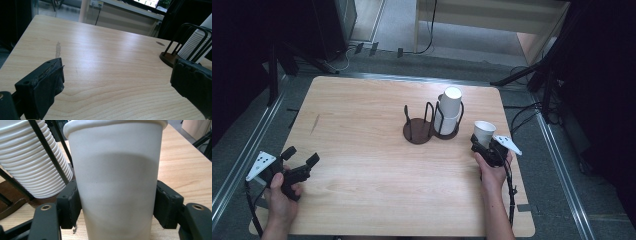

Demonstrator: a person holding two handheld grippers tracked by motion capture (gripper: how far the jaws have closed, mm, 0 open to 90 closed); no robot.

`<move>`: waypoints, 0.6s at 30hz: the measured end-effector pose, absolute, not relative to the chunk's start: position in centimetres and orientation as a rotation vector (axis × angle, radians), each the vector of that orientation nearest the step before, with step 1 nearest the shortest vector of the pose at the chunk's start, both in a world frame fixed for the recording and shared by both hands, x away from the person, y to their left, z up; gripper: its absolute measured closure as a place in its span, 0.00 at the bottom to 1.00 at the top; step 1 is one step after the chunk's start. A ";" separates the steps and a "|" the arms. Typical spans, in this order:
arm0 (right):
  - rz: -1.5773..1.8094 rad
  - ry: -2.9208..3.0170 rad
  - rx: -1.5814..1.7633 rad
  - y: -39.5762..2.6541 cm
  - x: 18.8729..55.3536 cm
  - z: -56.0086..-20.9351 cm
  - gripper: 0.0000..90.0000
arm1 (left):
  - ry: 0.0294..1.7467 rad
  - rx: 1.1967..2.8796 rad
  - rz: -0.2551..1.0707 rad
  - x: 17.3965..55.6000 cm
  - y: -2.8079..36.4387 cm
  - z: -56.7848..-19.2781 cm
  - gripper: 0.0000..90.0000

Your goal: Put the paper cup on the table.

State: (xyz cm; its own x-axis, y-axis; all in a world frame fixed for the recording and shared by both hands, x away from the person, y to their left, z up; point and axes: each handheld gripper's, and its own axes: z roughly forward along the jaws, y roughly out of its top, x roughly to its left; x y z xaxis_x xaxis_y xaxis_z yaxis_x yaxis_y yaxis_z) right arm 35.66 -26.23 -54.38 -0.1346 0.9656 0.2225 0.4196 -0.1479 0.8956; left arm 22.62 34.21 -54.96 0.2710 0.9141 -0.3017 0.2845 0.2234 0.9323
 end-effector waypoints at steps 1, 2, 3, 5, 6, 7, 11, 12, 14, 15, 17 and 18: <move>1.270 1.557 1.582 -26.3 35.7 -54.3 0.36 | 1.259 1.312 0.649 22.6 34.2 -55.0 0.00; 1.273 1.553 1.585 -26.4 35.8 -54.3 0.36 | 1.259 1.314 0.649 22.6 34.1 -55.0 0.00; 1.273 1.553 1.585 -26.4 35.8 -54.3 0.36 | 1.258 1.317 0.648 22.6 34.1 -55.0 0.00; 1.281 1.543 1.603 -26.5 35.9 -54.4 0.36 | 1.257 1.319 0.649 22.6 34.1 -55.0 0.00; 1.279 1.541 1.611 -26.5 35.9 -54.4 0.36 | 1.256 1.323 0.650 22.6 34.1 -55.0 0.00; 1.273 1.542 1.612 -26.5 35.9 -54.4 0.36 | 1.256 1.323 0.650 22.6 34.1 -55.0 0.00; 1.244 1.556 1.613 -26.4 36.0 -54.4 0.35 | 1.256 1.323 0.650 22.6 34.1 -55.0 0.00; 1.225 1.569 1.599 -26.3 36.1 -54.4 0.35 | 1.257 1.325 0.652 22.6 34.0 -55.0 0.00; 1.210 1.576 1.588 -26.1 36.0 -54.3 0.35 | 1.257 1.322 0.653 22.7 34.0 -55.0 0.00; 1.210 1.576 1.588 -26.1 36.0 -54.3 0.35 | 1.257 1.322 0.653 22.7 34.0 -55.0 0.00; 1.191 1.581 1.574 -25.9 36.0 -54.3 0.34 | 1.257 1.322 0.653 22.7 34.0 -55.0 0.00; 1.177 1.590 1.565 -25.8 35.8 -54.3 0.34 | 1.257 1.322 0.653 22.7 34.0 -55.0 0.00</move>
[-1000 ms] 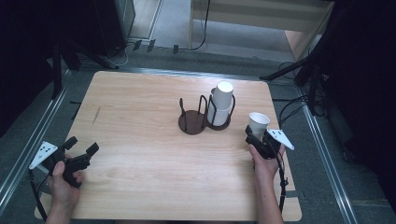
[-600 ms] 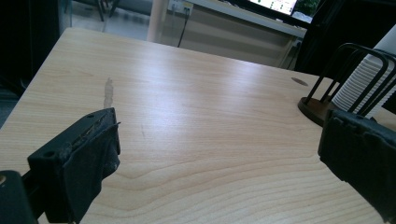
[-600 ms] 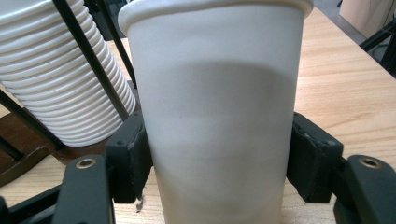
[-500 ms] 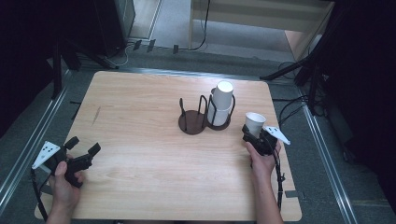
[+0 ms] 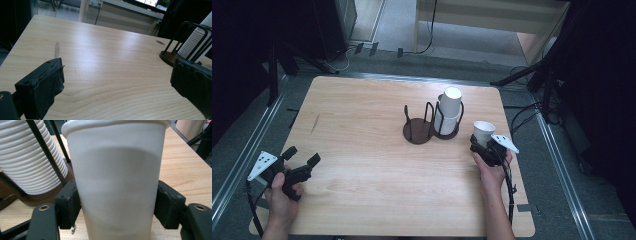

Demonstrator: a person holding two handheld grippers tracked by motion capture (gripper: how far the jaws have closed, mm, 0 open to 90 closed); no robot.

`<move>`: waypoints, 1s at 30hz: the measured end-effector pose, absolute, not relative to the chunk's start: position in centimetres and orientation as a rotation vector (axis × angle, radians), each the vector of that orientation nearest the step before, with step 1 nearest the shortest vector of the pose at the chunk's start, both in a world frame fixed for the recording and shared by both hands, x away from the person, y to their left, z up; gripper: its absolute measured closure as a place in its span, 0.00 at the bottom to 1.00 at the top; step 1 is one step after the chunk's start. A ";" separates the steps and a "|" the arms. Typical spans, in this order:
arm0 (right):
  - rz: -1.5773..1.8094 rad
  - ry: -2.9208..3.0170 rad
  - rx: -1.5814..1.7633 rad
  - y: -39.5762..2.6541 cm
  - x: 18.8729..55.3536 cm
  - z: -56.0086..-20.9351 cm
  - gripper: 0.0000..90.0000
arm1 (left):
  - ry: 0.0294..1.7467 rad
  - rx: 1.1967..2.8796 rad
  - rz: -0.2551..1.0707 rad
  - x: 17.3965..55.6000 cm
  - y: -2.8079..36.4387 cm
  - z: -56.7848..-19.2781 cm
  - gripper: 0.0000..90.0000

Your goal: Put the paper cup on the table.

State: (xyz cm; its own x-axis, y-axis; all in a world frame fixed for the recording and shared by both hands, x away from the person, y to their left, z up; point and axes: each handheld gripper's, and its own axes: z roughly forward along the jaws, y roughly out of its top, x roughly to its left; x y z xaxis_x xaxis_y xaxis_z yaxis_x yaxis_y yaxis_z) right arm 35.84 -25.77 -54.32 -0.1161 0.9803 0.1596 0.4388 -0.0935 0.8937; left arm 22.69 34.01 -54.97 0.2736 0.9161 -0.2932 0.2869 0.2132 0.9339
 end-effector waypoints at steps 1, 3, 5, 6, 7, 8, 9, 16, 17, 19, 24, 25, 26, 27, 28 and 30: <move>1.177 1.590 1.565 -25.8 35.8 -54.3 0.34 | 1.257 1.322 0.653 22.7 34.0 -55.0 0.00; 1.168 1.593 1.562 -25.7 35.8 -54.3 0.33 | 1.257 1.321 0.652 22.7 34.0 -55.0 0.00; 1.158 1.593 1.573 -25.6 35.6 -54.2 0.33 | 1.255 1.321 0.651 22.7 34.0 -55.0 0.00; 1.152 1.598 1.570 -25.6 35.5 -54.2 0.33 | 1.255 1.323 0.649 22.7 34.0 -55.0 0.00; 1.152 1.598 1.570 -25.6 35.5 -54.2 0.33 | 1.255 1.323 0.649 22.7 34.0 -55.0 0.00; 1.131 1.603 1.572 -25.5 35.3 -54.1 0.33 | 1.256 1.323 0.649 22.7 34.0 -55.0 0.00; 1.119 1.607 1.566 -25.5 35.2 -54.1 0.33 | 1.255 1.323 0.649 22.7 34.0 -55.0 0.00; 1.063 1.619 1.536 -25.2 34.5 -54.1 0.33 | 1.255 1.325 0.648 22.7 34.1 -55.0 0.00; 1.063 1.619 1.536 -25.2 34.5 -54.1 0.33 | 1.255 1.324 0.648 22.7 34.1 -55.0 0.00; 1.059 1.623 1.536 -25.2 34.3 -54.2 0.33 | 1.254 1.325 0.649 22.8 34.1 -55.0 0.00; 1.076 1.632 1.517 -25.5 33.8 -54.2 0.28 | 1.255 1.324 0.648 22.8 34.1 -55.0 0.00; 1.076 1.632 1.517 -25.5 33.8 -54.2 0.28 | 1.255 1.324 0.648 22.8 34.1 -55.0 0.00; 1.082 1.633 1.510 -25.6 33.6 -54.1 0.28 | 1.254 1.324 0.648 22.8 34.1 -55.0 0.00; 1.083 1.630 1.505 -25.6 33.6 -54.0 0.29 | 1.254 1.324 0.648 22.8 34.1 -55.0 0.00; 1.085 1.630 1.493 -25.7 33.5 -54.0 0.30 | 1.254 1.325 0.647 22.8 34.0 -55.0 0.00; 1.084 1.625 1.488 -25.7 33.4 -54.0 0.30 | 1.254 1.325 0.648 22.8 34.0 -55.0 0.00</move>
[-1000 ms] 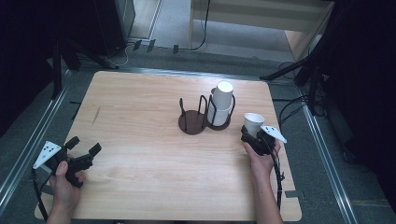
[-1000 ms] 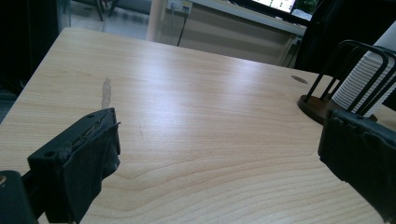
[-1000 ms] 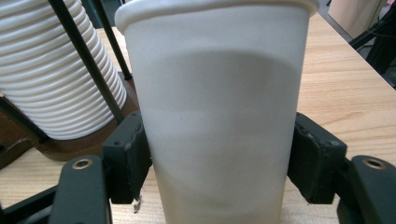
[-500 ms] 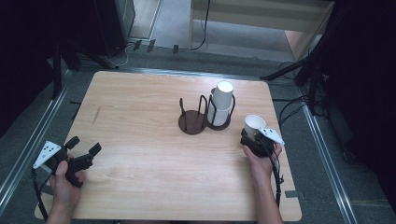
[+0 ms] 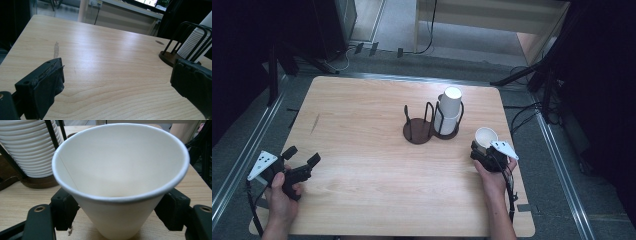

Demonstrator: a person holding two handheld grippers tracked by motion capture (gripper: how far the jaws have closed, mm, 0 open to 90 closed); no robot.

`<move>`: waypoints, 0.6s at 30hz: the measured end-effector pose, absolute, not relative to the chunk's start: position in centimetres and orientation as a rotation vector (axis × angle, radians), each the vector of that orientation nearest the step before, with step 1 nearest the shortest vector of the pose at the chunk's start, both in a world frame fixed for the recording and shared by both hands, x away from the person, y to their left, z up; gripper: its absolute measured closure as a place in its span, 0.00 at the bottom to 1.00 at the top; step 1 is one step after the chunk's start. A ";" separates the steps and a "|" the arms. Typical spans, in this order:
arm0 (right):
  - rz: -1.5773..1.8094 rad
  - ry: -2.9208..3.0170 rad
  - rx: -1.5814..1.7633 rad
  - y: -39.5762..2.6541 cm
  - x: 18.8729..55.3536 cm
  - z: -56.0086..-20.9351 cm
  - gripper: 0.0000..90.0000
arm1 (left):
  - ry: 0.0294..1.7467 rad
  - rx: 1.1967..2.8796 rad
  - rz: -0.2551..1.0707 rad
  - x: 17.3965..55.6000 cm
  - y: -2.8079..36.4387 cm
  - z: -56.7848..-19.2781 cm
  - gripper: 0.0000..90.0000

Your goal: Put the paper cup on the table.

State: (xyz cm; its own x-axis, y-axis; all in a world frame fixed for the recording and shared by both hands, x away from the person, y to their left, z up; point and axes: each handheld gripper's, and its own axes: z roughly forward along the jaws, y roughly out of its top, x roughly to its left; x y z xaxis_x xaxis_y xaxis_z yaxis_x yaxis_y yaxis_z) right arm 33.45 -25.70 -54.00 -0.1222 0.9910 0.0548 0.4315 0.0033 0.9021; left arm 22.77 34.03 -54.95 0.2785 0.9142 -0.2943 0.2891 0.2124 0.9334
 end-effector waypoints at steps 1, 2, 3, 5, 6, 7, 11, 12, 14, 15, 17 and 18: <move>1.086 1.622 1.488 -25.8 33.4 -54.0 0.30 | 1.254 1.325 0.648 22.8 34.0 -55.0 0.00; 1.104 1.620 1.496 -26.0 33.3 -54.0 0.29 | 1.254 1.325 0.647 22.8 34.0 -55.0 0.00; 1.105 1.621 1.494 -26.0 33.3 -54.0 0.29 | 1.254 1.325 0.648 22.8 34.0 -55.0 0.00; 1.108 1.625 1.489 -26.0 33.3 -54.0 0.29 | 1.254 1.325 0.648 22.8 34.0 -55.0 0.00; 1.111 1.627 1.487 -26.0 33.3 -54.0 0.29 | 1.254 1.324 0.648 22.8 34.0 -55.0 0.00; 1.111 1.628 1.482 -26.0 33.3 -54.0 0.29 | 1.254 1.325 0.648 22.8 34.0 -55.0 0.00; 1.099 1.634 1.482 -25.9 33.3 -54.2 0.30 | 1.254 1.324 0.648 22.8 34.1 -55.0 0.00; 1.103 1.634 1.488 -26.0 33.4 -54.3 0.30 | 1.254 1.323 0.647 22.8 34.1 -55.0 0.00; 1.107 1.627 1.504 -26.1 33.4 -54.3 0.30 | 1.254 1.323 0.647 22.8 34.1 -55.0 0.00; 1.107 1.627 1.504 -26.1 33.4 -54.3 0.30 | 1.254 1.323 0.647 22.8 34.1 -55.0 0.00; 1.109 1.627 1.507 -26.1 33.4 -54.3 0.30 | 1.255 1.322 0.647 22.8 34.1 -55.0 0.00; 1.109 1.627 1.507 -26.1 33.4 -54.3 0.30 | 1.254 1.322 0.646 22.8 34.1 -55.0 0.00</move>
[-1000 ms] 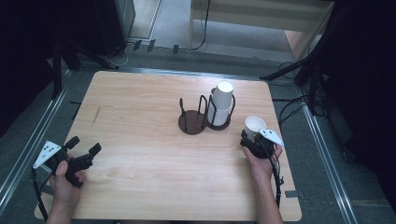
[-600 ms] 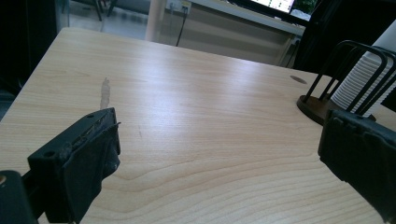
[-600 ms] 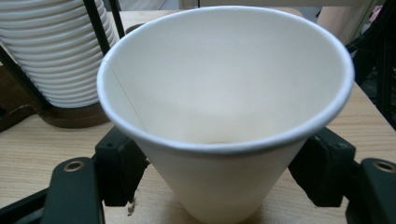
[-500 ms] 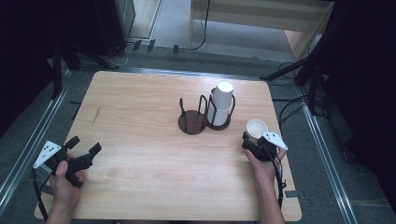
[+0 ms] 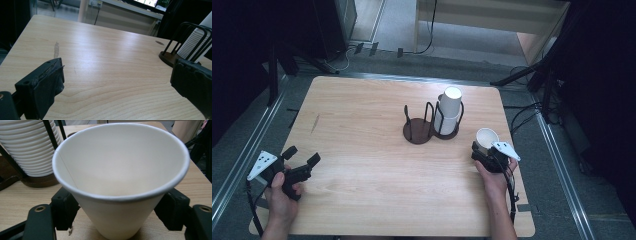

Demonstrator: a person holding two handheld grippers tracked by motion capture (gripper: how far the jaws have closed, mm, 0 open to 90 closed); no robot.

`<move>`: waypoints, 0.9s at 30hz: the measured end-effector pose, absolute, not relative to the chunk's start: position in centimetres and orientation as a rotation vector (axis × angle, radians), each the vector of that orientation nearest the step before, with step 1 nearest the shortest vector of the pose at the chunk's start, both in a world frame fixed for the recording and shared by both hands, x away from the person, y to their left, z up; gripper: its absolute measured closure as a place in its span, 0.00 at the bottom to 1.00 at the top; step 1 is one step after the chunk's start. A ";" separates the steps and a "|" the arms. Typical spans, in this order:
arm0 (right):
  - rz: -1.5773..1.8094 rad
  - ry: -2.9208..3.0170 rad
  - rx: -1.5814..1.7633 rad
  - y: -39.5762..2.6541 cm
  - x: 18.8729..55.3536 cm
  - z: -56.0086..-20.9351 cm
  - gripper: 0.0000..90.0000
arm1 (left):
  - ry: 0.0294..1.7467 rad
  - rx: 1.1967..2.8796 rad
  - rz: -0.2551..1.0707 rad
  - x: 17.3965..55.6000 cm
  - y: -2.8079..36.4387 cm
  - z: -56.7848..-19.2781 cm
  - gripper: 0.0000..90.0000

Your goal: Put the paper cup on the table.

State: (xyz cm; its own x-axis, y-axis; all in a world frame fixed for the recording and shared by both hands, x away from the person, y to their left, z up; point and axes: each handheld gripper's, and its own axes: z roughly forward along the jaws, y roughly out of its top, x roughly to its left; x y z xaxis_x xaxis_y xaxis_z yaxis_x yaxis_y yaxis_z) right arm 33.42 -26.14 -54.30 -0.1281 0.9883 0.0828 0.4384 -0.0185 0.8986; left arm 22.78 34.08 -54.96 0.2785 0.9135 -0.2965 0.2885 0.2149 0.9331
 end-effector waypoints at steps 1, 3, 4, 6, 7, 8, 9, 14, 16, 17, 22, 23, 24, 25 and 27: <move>1.109 1.627 1.507 -26.1 33.4 -54.3 0.30 | 1.254 1.322 0.646 22.8 34.1 -55.0 0.00; 1.110 1.628 1.511 -26.2 33.4 -54.3 0.30 | 1.255 1.320 0.646 22.8 34.1 -55.0 0.00; 1.113 1.625 1.515 -26.2 33.4 -54.3 0.29 | 1.255 1.320 0.646 22.8 34.1 -55.0 0.00; 1.118 1.629 1.511 -26.2 33.4 -54.3 0.27 | 1.256 1.319 0.646 22.8 34.1 -55.0 0.00; 1.119 1.631 1.509 -26.2 33.4 -54.3 0.26 | 1.255 1.319 0.646 22.8 34.1 -55.0 0.00; 1.119 1.631 1.509 -26.2 33.4 -54.2 0.24 | 1.255 1.319 0.646 22.8 34.1 -55.0 0.00; 1.124 1.633 1.506 -26.2 33.4 -54.2 0.23 | 1.255 1.319 0.646 22.8 34.1 -55.0 0.00; 1.128 1.630 1.504 -26.3 33.3 -54.2 0.13 | 1.255 1.317 0.644 22.8 34.1 -55.0 0.00; 1.132 1.626 1.504 -26.3 33.3 -54.1 0.09 | 1.254 1.316 0.643 22.8 34.1 -55.0 0.00; 1.131 1.628 1.504 -26.3 33.2 -54.1 0.08 | 1.255 1.317 0.643 22.8 34.1 -55.0 0.00; 1.138 1.641 1.499 -26.4 32.8 -53.8 0.01 | 1.252 1.318 0.637 22.8 34.1 -55.0 0.00; 1.138 1.641 1.499 -26.4 32.8 -53.8 0.01 | 1.252 1.318 0.637 22.8 34.1 -55.0 0.00; 1.148 1.642 1.496 -26.5 32.5 -53.5 0.00 | 1.252 1.318 0.634 22.8 34.1 -55.0 0.00; 1.151 1.643 1.497 -26.6 32.4 -53.4 0.00 | 1.252 1.319 0.633 22.8 34.1 -55.0 0.00; 1.157 1.646 1.482 -26.6 32.0 -53.1 0.00 | 1.251 1.318 0.634 22.8 34.1 -55.0 0.00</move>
